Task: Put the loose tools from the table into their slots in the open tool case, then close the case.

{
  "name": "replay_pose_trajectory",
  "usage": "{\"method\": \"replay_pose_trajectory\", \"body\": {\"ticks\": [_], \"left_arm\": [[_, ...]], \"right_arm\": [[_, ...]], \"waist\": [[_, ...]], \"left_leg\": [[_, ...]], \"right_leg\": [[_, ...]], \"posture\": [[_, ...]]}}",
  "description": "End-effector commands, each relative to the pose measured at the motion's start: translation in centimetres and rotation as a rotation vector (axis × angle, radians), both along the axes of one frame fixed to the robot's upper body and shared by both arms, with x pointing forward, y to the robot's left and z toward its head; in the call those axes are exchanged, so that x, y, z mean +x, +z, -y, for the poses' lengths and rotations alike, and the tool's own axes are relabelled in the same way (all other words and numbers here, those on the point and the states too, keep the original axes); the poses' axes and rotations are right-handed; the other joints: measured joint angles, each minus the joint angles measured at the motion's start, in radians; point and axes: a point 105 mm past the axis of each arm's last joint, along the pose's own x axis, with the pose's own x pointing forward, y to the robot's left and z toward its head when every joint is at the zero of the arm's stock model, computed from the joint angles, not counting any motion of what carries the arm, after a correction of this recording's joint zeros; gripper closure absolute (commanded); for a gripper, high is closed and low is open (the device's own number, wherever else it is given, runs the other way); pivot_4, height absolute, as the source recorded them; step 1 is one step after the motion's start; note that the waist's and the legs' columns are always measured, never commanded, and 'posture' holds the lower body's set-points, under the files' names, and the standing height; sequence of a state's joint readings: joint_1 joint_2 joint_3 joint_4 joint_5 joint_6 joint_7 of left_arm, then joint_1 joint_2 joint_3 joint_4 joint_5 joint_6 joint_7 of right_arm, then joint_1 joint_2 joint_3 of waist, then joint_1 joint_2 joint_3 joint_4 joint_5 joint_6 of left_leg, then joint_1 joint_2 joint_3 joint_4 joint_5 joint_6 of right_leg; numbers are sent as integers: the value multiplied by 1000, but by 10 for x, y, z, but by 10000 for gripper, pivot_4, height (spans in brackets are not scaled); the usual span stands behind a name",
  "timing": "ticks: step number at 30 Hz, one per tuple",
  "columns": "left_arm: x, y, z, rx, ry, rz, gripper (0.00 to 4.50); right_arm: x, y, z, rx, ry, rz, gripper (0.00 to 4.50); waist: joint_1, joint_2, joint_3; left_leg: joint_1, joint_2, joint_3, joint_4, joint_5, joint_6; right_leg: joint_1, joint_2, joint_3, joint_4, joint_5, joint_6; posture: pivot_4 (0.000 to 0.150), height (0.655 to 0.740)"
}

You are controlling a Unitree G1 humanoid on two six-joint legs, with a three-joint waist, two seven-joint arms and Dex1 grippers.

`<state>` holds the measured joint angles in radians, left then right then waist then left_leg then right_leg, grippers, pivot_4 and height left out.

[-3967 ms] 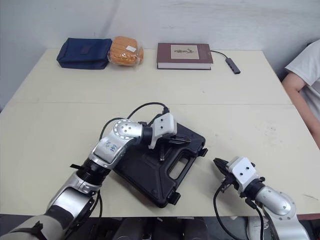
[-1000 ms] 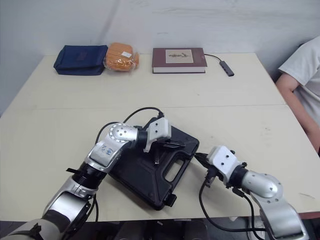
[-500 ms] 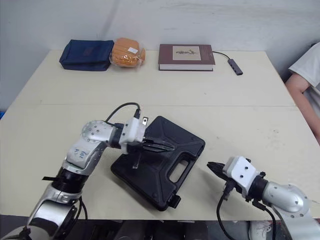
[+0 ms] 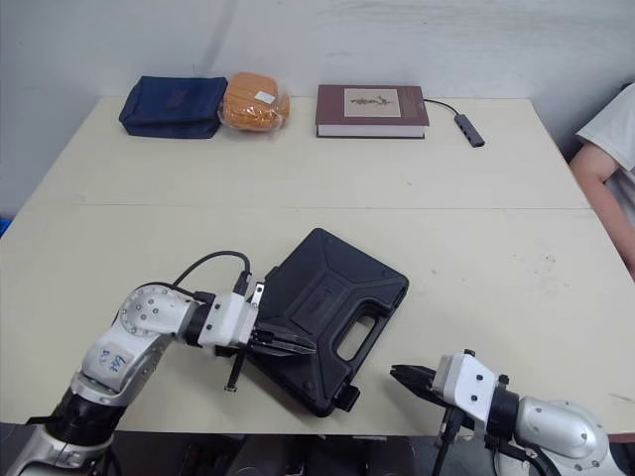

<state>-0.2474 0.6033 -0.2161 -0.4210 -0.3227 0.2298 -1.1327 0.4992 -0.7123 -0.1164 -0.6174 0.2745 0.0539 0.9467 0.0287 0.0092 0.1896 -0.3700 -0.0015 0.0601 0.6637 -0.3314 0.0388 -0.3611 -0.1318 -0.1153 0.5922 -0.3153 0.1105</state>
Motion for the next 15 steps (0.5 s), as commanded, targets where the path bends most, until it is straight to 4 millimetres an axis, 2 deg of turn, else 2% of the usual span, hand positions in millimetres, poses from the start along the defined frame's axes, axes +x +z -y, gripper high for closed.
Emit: {"method": "replay_pose_trajectory", "body": {"ticks": [1,5,8,15], "left_arm": [[-5,-2,5,8,51,1,44581],[-16,-11,1,52,37,-37,44581],[-27,-28,-7,146,-6,-47,44581],[-24,-37,-3,153,49,-86,44581]], "right_arm": [[-12,-5,-11,-11,76,-11,45000],[-14,-7,-14,11,75,-32,45000],[-21,-8,-20,22,105,-63,45000],[-21,-5,-35,60,132,-68,45000]], "waist": [[0,0,0],[-2,1,0],[-2,2,0],[1,3,-1]], "left_leg": [[0,0,0,0,0,0],[0,0,0,0,-1,0],[1,1,0,0,-1,-1],[1,1,-1,0,-2,-2]], "right_leg": [[0,0,0,0,0,0],[0,0,0,0,0,0],[0,0,0,0,0,-1],[1,0,0,0,-1,-1]], "posture": [[1500,7400],[1500,7400],[1500,7400],[1500,7400]]}}
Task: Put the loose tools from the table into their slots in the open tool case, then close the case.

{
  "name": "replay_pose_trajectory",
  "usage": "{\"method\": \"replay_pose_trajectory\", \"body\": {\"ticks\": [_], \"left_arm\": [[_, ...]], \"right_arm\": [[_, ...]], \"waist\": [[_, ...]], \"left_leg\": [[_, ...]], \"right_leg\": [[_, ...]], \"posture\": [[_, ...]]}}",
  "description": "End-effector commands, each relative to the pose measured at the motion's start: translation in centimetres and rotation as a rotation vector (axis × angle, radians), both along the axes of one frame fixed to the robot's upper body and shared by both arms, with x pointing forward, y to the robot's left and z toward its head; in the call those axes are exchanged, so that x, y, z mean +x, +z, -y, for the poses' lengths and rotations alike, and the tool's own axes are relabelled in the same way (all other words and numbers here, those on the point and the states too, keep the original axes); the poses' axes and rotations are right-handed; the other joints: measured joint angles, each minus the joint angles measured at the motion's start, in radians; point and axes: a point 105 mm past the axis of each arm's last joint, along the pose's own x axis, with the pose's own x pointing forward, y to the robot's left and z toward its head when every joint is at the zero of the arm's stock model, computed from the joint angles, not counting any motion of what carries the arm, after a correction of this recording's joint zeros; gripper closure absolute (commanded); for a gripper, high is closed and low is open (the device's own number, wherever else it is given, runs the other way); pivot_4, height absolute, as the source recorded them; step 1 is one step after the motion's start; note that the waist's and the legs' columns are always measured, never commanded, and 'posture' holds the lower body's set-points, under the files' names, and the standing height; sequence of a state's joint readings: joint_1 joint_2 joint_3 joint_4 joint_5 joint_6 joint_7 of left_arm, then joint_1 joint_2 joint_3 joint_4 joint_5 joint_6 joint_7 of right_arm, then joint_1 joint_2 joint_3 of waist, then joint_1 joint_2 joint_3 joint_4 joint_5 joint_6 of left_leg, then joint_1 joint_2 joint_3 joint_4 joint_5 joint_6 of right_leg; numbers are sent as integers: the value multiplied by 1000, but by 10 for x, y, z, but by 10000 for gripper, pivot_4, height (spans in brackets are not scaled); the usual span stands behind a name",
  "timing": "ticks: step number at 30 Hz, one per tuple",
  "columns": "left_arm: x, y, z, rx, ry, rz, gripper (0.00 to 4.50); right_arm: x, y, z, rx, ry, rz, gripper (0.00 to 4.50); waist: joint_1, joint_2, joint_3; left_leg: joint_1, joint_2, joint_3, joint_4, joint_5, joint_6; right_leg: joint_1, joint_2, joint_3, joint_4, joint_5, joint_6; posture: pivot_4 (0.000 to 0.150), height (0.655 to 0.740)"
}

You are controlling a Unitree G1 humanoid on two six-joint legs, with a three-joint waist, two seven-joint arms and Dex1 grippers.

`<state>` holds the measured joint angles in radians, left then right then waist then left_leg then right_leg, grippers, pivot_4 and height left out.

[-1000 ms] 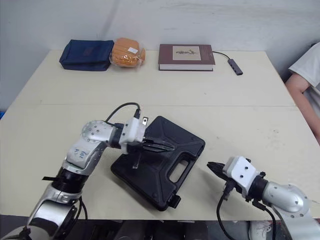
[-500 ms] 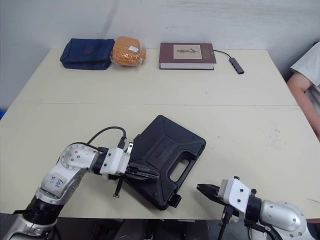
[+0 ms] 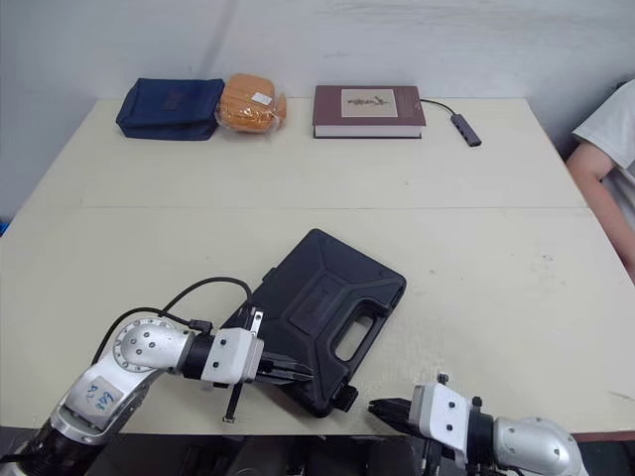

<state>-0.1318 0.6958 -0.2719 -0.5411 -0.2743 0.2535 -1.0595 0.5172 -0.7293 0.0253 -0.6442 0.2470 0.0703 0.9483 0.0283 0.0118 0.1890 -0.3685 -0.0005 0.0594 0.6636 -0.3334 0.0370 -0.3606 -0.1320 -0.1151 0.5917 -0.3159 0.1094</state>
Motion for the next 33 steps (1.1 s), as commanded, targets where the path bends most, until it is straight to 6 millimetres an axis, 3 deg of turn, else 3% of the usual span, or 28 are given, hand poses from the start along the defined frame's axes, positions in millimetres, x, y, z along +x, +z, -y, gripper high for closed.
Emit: {"method": "replay_pose_trajectory", "body": {"ticks": [1,11,24,33], "left_arm": [[-1,-16,1,49,31,-68,44581],[2,-23,5,75,46,-84,44581],[5,-38,3,127,78,-101,44581],[4,-45,-2,160,90,-124,44581]], "right_arm": [[-1,11,-12,45,28,31,45000],[9,29,-37,121,60,79,45000],[-4,36,-48,126,175,86,45000],[7,44,-51,149,151,131,45000]], "waist": [[2,0,0],[-2,2,-1],[-3,2,-2],[-5,3,-3]], "left_leg": [[0,0,0,0,0,0],[0,0,0,0,0,1],[2,0,-1,0,1,0],[3,1,0,0,1,0]], "right_leg": [[0,0,0,0,0,0],[0,0,0,0,0,0],[1,1,-1,2,0,-1],[1,1,0,3,0,-2]], "posture": [[1500,7400],[1500,7400],[1500,7400],[1500,7400]]}}
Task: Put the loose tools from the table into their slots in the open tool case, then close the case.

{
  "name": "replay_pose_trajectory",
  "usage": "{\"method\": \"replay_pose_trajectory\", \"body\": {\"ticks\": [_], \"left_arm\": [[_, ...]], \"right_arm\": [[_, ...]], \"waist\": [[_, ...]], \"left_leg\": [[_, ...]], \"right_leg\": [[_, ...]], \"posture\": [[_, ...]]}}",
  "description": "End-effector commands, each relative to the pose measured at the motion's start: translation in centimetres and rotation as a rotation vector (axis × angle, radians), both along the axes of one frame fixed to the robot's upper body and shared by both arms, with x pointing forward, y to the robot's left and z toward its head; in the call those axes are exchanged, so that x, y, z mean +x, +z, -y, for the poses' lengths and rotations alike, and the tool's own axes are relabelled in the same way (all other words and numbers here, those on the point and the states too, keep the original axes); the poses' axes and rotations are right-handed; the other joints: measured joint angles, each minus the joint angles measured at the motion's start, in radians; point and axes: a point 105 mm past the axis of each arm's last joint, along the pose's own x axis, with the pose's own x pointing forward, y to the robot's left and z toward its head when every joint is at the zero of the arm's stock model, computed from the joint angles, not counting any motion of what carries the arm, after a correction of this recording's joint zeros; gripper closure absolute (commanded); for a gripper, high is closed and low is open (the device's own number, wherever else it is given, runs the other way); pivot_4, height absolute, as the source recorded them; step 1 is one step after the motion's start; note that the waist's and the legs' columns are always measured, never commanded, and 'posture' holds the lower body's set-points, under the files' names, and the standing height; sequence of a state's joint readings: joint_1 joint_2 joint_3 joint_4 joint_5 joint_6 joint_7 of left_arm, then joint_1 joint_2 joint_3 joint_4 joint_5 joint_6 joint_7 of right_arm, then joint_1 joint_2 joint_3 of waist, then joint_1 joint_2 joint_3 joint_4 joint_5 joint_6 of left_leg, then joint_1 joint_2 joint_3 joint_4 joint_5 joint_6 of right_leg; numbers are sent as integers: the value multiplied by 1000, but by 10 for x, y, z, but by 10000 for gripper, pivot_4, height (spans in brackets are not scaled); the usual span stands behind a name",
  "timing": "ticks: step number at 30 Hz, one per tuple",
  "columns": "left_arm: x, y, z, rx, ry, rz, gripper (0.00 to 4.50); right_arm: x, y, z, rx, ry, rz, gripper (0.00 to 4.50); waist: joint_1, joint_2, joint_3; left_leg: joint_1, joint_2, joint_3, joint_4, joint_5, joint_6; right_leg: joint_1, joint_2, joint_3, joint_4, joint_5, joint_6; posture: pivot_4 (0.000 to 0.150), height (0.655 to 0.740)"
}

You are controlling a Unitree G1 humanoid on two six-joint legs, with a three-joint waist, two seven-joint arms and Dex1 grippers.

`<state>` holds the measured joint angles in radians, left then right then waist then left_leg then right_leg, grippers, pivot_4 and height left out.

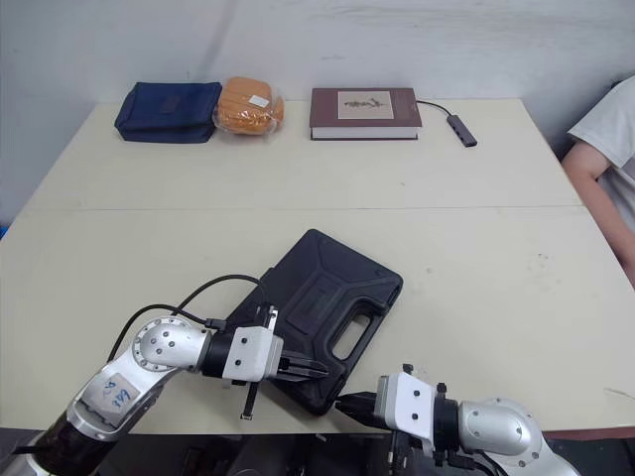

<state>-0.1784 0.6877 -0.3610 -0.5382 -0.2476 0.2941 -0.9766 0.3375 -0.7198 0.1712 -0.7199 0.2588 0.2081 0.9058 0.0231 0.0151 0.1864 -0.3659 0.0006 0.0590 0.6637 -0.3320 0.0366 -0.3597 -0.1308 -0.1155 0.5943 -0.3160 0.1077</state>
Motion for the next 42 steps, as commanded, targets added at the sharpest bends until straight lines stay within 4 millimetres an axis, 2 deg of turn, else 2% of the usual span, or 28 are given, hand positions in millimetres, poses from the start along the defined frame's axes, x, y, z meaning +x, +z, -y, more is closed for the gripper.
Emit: {"method": "replay_pose_trajectory", "body": {"ticks": [1,6,13,22,32,34,37,42], "left_arm": [[0,-40,-15,146,70,-125,44581],[-3,-46,-19,175,71,-147,44581],[-4,-52,-23,204,81,-167,44581],[-3,-55,-24,206,99,-178,44581],[5,-53,-31,187,145,-180,44581],[5,-53,-30,184,142,-182,44581],[4,-53,-29,181,132,-188,44581],[3,-53,-28,182,124,-189,44581]], "right_arm": [[-2,27,-16,101,52,98,45000],[6,24,-10,81,20,100,45000],[14,35,-9,115,13,95,45000],[10,37,-17,133,35,56,45000],[0,41,13,75,-10,34,45000],[-6,40,15,71,-6,4,45000],[-14,24,16,-2,19,-34,45000],[-4,8,10,-14,-22,-23,45000]], "waist": [[0,0,0],[0,0,0],[-3,-1,-1],[3,-1,-10],[4,-3,-13],[4,-3,-14],[4,-3,-14],[4,-4,-17]], "left_leg": [[0,0,0,0,0,0],[0,1,0,0,0,-1],[6,3,0,-2,0,-1],[8,3,1,-7,1,-3],[8,3,1,-8,-1,0],[9,3,1,-9,-2,1],[10,3,1,-11,-1,1],[11,2,1,-12,-2,0]], "right_leg": [[0,0,0,0,0,0],[0,1,0,1,0,-2],[3,1,0,2,-1,-4],[4,1,0,-1,-2,-6],[4,1,1,-1,-2,-6],[4,1,1,-2,-2,-6],[5,1,1,-2,-2,-7],[5,1,1,-3,-2,-7]], "posture": [[1500,7400],[1500,7400],[1500,7400],[1500,7400],[1500,7400],[1500,7400],[1500,7400],[1500,7400]]}}
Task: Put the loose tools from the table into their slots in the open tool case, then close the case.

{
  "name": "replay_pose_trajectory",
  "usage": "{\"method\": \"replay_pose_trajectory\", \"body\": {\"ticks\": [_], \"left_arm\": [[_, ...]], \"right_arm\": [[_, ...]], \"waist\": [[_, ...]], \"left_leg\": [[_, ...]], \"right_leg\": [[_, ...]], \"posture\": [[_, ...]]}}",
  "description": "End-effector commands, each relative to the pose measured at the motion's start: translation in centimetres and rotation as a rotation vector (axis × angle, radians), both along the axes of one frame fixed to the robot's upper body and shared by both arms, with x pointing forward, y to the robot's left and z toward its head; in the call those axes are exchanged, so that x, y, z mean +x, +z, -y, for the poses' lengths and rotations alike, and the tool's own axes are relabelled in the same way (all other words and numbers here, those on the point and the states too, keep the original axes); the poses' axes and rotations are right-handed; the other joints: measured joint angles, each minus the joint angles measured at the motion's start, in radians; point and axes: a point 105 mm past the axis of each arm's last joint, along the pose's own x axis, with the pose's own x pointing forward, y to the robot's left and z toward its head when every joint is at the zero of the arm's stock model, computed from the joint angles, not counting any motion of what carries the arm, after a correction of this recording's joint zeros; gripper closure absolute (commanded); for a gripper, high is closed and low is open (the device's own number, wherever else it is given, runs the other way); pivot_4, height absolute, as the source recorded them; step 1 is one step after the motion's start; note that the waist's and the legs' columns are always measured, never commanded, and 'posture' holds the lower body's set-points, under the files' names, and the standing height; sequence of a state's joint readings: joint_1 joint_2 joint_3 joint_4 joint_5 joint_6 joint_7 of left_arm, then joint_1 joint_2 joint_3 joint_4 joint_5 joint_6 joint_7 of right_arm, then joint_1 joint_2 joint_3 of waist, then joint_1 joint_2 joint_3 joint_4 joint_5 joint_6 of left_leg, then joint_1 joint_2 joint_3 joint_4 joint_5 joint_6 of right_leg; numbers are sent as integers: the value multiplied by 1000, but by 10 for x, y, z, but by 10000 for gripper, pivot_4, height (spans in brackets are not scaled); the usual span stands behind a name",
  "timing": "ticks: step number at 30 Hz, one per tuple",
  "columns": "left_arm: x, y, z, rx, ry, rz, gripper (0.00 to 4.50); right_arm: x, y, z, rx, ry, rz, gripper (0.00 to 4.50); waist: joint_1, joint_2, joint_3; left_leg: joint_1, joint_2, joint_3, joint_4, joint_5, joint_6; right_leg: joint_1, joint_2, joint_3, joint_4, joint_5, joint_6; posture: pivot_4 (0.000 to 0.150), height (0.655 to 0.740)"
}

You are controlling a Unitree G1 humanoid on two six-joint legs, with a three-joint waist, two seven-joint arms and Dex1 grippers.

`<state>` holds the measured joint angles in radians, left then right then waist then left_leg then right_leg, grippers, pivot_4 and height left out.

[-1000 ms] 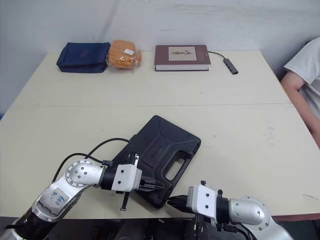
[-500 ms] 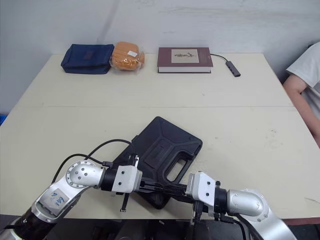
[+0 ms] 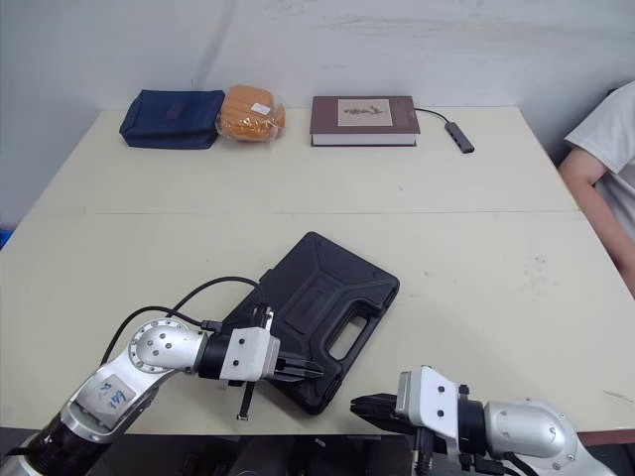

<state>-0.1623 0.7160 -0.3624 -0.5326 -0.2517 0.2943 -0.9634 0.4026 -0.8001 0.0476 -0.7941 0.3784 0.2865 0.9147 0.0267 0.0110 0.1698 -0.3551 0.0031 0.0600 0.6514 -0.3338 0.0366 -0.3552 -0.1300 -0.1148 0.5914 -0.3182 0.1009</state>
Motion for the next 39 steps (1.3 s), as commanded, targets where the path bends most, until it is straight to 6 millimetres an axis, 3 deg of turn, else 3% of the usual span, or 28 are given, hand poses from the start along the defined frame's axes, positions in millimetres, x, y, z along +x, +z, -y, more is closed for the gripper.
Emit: {"method": "replay_pose_trajectory", "body": {"ticks": [1,12,20,28,39], "left_arm": [[3,-47,-22,158,103,-171,44581],[2,-48,-20,158,99,-175,44581],[4,-49,-19,159,101,-175,44581],[4,-48,-17,154,102,-174,44581],[3,-48,-18,163,102,-180,44581]], "right_arm": [[5,-2,-10,22,-3,40,45000],[12,5,-24,78,23,64,45000],[1,17,-18,115,47,39,45000],[4,-9,-10,15,15,1,45000],[12,-5,-23,84,33,63,45000]], "waist": [[0,1,-1],[0,2,-2],[1,1,-2],[2,1,-2],[-1,2,-2]], "left_leg": [[0,0,0,0,0,0],[0,0,0,-2,0,-2],[0,0,0,-2,0,-2],[0,0,0,-2,-1,-2],[0,0,-1,-3,-1,-2]], "right_leg": [[0,0,0,0,0,0],[0,0,0,-1,0,0],[0,0,0,-1,0,0],[0,0,0,-1,0,-1],[0,0,0,-2,0,-1]], "posture": [[1500,7400],[1500,7400],[1500,7400],[1500,7400],[1500,7400]]}}
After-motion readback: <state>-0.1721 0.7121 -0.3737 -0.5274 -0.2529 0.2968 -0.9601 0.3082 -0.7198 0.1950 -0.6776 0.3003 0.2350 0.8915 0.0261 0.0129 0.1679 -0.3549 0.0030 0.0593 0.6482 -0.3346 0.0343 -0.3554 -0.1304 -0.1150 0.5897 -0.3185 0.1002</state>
